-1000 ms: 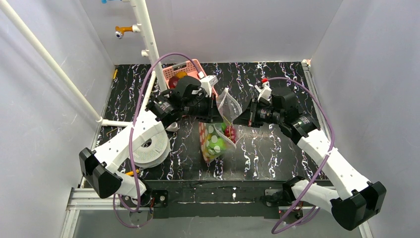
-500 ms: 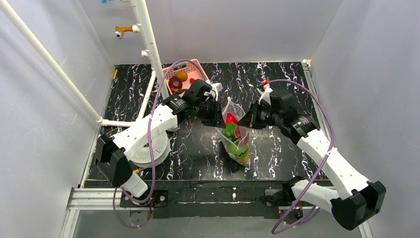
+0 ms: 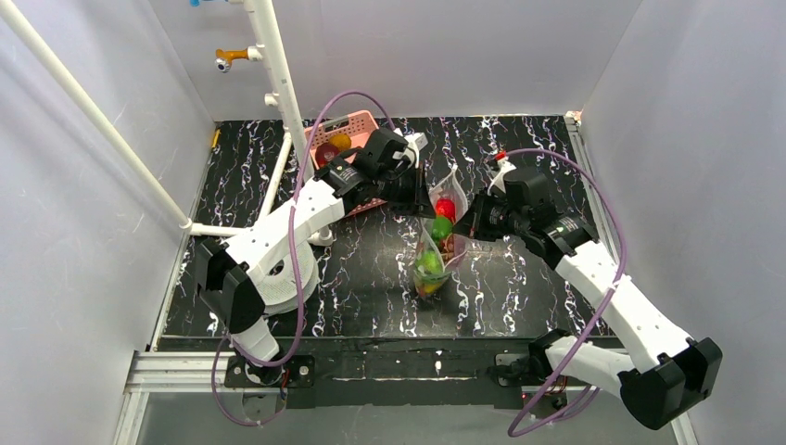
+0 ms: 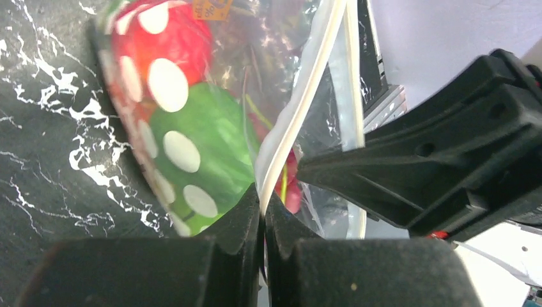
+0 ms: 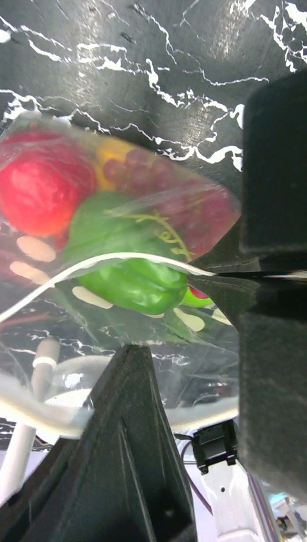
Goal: Place the food in the zip-top bag and seal the zipper
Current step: Adjust the zipper food storage bag at the center of the board.
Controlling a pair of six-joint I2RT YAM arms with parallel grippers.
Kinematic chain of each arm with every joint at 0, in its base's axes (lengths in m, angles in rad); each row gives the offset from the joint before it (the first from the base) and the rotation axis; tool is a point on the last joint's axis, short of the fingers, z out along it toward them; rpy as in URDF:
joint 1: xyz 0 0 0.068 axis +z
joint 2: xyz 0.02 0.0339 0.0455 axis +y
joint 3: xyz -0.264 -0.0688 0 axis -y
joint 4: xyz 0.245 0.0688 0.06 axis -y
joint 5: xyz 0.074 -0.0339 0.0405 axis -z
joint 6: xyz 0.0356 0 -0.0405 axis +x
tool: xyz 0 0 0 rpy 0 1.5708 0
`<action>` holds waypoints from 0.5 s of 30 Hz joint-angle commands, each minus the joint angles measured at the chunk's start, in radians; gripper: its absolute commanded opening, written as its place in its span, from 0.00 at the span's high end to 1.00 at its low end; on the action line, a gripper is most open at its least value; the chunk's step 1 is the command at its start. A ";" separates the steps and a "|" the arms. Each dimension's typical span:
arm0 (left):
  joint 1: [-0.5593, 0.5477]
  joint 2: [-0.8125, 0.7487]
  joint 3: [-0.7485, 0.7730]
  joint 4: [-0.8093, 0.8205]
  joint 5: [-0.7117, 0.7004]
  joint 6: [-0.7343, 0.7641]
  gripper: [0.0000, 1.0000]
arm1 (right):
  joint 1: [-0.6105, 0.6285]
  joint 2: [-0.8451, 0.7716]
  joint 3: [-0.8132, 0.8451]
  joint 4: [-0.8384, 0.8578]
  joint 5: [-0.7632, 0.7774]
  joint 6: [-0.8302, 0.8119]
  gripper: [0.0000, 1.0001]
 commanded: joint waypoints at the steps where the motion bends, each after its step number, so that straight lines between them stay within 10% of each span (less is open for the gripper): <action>1: 0.002 0.005 0.060 -0.001 0.048 0.005 0.95 | -0.001 -0.065 0.085 -0.003 0.071 -0.031 0.99; 15: 0.003 -0.078 0.122 -0.098 -0.440 0.330 0.27 | -0.059 -0.169 0.004 -0.091 0.249 -0.033 0.99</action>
